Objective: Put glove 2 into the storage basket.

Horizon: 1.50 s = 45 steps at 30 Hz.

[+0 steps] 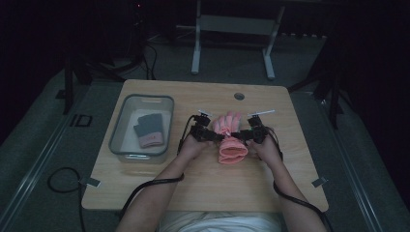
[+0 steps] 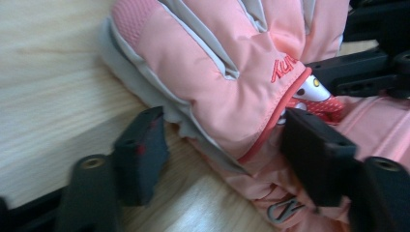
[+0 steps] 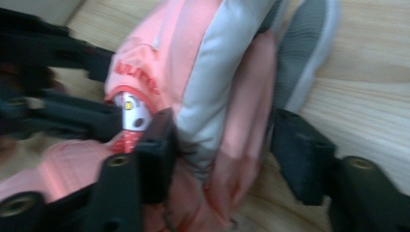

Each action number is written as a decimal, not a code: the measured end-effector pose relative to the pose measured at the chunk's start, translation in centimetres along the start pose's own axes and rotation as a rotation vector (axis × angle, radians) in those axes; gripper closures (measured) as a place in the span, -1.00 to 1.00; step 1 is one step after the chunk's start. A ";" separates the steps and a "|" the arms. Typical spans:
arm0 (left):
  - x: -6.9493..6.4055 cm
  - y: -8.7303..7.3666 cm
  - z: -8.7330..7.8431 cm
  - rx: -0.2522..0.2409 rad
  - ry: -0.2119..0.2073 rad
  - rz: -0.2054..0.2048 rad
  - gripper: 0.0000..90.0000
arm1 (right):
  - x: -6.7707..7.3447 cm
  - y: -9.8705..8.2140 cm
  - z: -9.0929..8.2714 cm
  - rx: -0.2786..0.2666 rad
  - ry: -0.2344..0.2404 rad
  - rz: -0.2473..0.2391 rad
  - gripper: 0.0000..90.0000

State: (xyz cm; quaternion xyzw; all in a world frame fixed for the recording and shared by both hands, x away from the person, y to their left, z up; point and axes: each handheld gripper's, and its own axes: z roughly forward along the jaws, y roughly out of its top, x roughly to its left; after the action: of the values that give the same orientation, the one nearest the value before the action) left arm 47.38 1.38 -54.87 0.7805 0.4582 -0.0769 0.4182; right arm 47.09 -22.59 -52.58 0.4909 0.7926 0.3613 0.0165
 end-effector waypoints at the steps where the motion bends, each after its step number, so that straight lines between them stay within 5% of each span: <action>1: 0.2 -0.1 0.1 -0.004 -0.017 -0.016 -0.09 | 0.1 -0.1 0.0 -0.003 0.009 -0.006 0.13; 4: 0.3 -0.1 0.1 -0.012 -0.044 -0.009 0.27 | 0.8 -0.2 -0.1 -0.023 -0.014 -0.034 0.29; 7: -0.8 0.2 -0.2 -0.009 -0.002 0.067 0.63 | 1.5 -0.5 -0.3 -0.048 -0.051 -0.051 0.43; 9: -1.1 0.4 -0.5 -0.005 0.001 0.076 0.70 | 1.8 -0.6 -0.6 -0.064 -0.053 -0.051 0.47; 18: -2.8 1.4 -2.3 -0.004 -0.024 0.149 0.76 | 3.0 -0.8 -2.6 -0.137 -0.055 -0.075 0.52; 31: -5.9 3.8 -7.5 -0.054 -0.021 0.236 0.76 | 6.0 1.2 -6.9 -0.249 -0.039 -0.136 0.53; 45: -5.6 4.5 -13.2 -0.085 0.043 0.251 0.76 | 9.7 4.4 -7.2 -0.298 0.016 -0.177 0.53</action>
State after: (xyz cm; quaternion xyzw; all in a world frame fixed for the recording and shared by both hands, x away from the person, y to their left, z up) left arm 44.25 6.20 -40.99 0.8149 0.3687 0.0124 0.4471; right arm 42.68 -17.87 -41.50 0.4084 0.7704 0.4759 0.1145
